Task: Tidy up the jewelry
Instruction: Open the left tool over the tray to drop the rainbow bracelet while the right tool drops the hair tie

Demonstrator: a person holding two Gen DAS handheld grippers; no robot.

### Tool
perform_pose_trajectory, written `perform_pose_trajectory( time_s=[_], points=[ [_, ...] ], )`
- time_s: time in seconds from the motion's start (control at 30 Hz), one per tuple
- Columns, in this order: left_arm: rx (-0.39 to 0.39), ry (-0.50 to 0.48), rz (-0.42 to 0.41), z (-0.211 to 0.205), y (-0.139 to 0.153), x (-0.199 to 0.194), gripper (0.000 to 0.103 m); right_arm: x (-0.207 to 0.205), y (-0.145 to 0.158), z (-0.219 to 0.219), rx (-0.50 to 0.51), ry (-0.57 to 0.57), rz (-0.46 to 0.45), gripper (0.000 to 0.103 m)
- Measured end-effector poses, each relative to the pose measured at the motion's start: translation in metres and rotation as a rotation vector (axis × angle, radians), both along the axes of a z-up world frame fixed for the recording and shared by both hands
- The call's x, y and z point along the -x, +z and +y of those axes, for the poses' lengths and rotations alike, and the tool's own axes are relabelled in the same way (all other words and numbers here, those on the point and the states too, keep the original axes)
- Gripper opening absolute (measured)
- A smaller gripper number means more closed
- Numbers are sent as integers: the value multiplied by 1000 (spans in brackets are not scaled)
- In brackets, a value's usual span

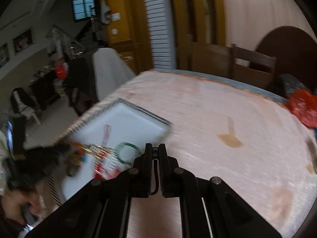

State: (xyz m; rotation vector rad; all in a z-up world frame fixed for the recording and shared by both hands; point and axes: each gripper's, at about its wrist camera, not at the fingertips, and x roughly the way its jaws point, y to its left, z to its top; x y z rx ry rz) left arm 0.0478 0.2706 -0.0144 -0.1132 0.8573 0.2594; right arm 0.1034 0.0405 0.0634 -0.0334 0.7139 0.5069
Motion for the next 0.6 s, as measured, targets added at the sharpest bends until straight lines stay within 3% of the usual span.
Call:
perform_pose_trajectory(
  time_s=[0.13, 0.3, 0.43, 0.6],
  points=[
    [6, 5, 28, 3, -14, 2, 29, -16, -8, 43, -48, 73, 53, 6],
    [8, -4, 53, -1, -26, 2, 29, -28, -33, 91, -32, 146, 105, 6],
    [10, -4, 55, -4, -30, 4, 29, -38, -55, 105, -11, 146, 131, 6],
    [10, -17, 63, -8, -31, 2, 30, -57, -86, 110, 40, 122, 225, 6]
  ],
)
